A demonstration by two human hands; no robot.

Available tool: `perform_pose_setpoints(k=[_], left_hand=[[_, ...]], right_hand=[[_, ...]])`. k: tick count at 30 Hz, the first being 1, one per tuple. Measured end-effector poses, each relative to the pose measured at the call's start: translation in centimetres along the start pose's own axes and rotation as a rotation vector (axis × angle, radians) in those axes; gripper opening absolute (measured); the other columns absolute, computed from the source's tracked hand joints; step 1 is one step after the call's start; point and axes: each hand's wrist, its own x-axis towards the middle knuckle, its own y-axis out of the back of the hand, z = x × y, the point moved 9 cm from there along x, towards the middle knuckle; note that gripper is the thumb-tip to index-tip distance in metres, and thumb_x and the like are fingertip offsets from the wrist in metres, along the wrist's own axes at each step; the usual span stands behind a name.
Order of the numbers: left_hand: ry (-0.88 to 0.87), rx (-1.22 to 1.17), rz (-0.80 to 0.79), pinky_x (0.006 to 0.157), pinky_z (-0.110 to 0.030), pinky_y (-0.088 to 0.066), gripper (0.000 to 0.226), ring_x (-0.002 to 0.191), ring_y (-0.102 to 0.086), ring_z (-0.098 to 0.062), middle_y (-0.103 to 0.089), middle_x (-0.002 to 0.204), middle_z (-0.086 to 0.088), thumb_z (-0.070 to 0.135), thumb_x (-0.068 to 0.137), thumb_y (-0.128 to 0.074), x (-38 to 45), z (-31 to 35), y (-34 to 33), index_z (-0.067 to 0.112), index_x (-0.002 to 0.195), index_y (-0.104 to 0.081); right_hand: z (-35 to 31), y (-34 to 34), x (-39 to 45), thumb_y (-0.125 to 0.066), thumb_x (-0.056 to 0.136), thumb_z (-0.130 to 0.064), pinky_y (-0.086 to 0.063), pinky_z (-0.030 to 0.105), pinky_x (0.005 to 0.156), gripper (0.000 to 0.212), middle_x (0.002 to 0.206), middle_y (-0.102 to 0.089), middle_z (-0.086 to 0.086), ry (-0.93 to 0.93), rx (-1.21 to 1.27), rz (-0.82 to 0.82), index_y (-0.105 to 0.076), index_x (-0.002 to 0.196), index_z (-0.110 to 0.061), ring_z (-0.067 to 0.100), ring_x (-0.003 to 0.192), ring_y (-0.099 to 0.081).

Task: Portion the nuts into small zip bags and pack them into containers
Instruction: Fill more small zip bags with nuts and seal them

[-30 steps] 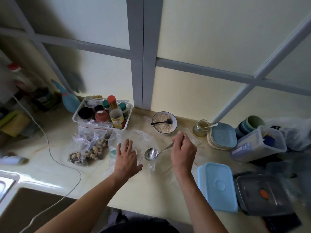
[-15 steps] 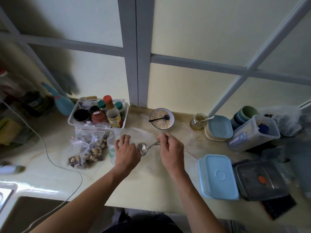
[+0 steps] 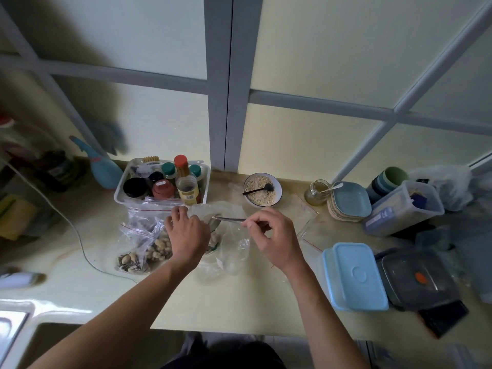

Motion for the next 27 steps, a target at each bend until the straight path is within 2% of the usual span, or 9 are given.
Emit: perform_pose_setpoints(k=[5, 8, 11, 14, 18, 22, 25, 27], left_hand=[[-0.047, 0.008, -0.029, 0.109, -0.053, -0.029, 0.029, 0.130, -0.035, -0.036, -0.052, 0.133, -0.016, 0.026, 0.089, -0.048, 0.3, -0.1, 0.1, 0.008, 0.085, -0.070], [-0.082, 0.016, -0.049, 0.111, -0.053, -0.028, 0.027, 0.133, -0.033, -0.036, -0.049, 0.139, -0.016, 0.027, 0.088, -0.048, 0.5, 0.1, 0.4, 0.010, 0.085, -0.069], [-0.176, 0.069, -0.031, 0.121, -0.055, -0.013, 0.025, 0.149, -0.017, -0.037, -0.036, 0.155, -0.021, 0.028, 0.090, -0.049, 0.3, 1.0, 0.8, 0.014, 0.085, -0.070], [-0.306, 0.159, -0.001, 0.121, -0.058, 0.002, 0.025, 0.154, 0.003, -0.036, -0.021, 0.163, -0.022, 0.034, 0.091, -0.053, -0.7, 2.3, 0.8, 0.017, 0.080, -0.069], [-0.310, 0.154, 0.036, 0.121, -0.059, 0.000, 0.025, 0.155, 0.002, -0.033, -0.027, 0.161, -0.022, 0.034, 0.086, -0.057, -1.2, 2.3, 0.9, 0.017, 0.071, -0.068], [-0.396, 0.139, 0.092, 0.121, -0.061, -0.007, 0.022, 0.155, -0.001, -0.033, -0.030, 0.159, -0.022, 0.031, 0.086, -0.061, -1.9, 2.8, 1.9, 0.014, 0.076, -0.069], [-0.481, 0.131, 0.149, 0.120, -0.060, -0.014, 0.021, 0.154, -0.007, -0.035, -0.035, 0.156, -0.023, 0.027, 0.087, -0.058, -2.6, 3.5, 2.8, 0.012, 0.079, -0.070], [-0.499, 0.095, 0.173, 0.118, -0.059, -0.019, 0.020, 0.153, -0.015, -0.037, -0.040, 0.153, -0.024, 0.022, 0.086, -0.053, -2.7, 3.7, 3.4, 0.013, 0.075, -0.067]], right_hand=[[-1.0, 0.9, 0.2, -0.063, 0.091, -0.013, -0.052, 0.028, 0.064, 0.016, 0.080, -0.067, -0.006, 0.030, -0.007, 0.149, -0.073, 0.079, -0.015, 0.015, 0.072, -0.064], [-0.8, 1.4, 0.3, -0.061, 0.095, -0.021, -0.053, 0.033, 0.062, 0.016, 0.081, -0.068, -0.005, 0.013, 0.008, 0.231, -0.069, 0.083, -0.014, 0.017, 0.068, -0.065], [-0.2, 1.9, 0.5, -0.060, 0.098, -0.036, -0.054, 0.034, 0.061, 0.022, 0.081, -0.068, -0.006, -0.008, -0.012, 0.272, -0.068, 0.091, -0.016, 0.018, 0.068, -0.069], [0.3, 1.8, 0.7, -0.056, 0.099, -0.044, -0.053, 0.033, 0.059, 0.028, 0.082, -0.068, -0.009, -0.016, -0.113, 0.274, -0.069, 0.094, -0.020, 0.015, 0.067, -0.068], [1.7, 1.2, 0.3, -0.058, 0.102, -0.033, -0.047, 0.029, 0.058, 0.020, 0.073, -0.065, -0.009, -0.089, -0.243, 0.337, -0.070, 0.094, -0.020, 0.012, 0.061, -0.059], [4.5, 0.2, -0.5, -0.061, 0.102, -0.027, -0.042, 0.018, 0.060, 0.016, 0.067, -0.059, -0.013, -0.247, -0.224, 0.411, -0.071, 0.093, -0.020, 0.005, 0.063, -0.056], [7.7, -1.2, -1.7, -0.057, 0.103, -0.036, -0.049, 0.030, 0.060, 0.024, 0.062, -0.063, -0.005, -0.484, -0.056, 0.415, -0.067, 0.088, -0.021, 0.016, 0.061, -0.066], [10.4, -2.4, -2.7, -0.055, 0.103, -0.041, -0.049, 0.029, 0.060, 0.028, 0.066, -0.067, 0.000, -0.665, 0.032, 0.389, -0.066, 0.089, -0.019, 0.016, 0.059, -0.068]])
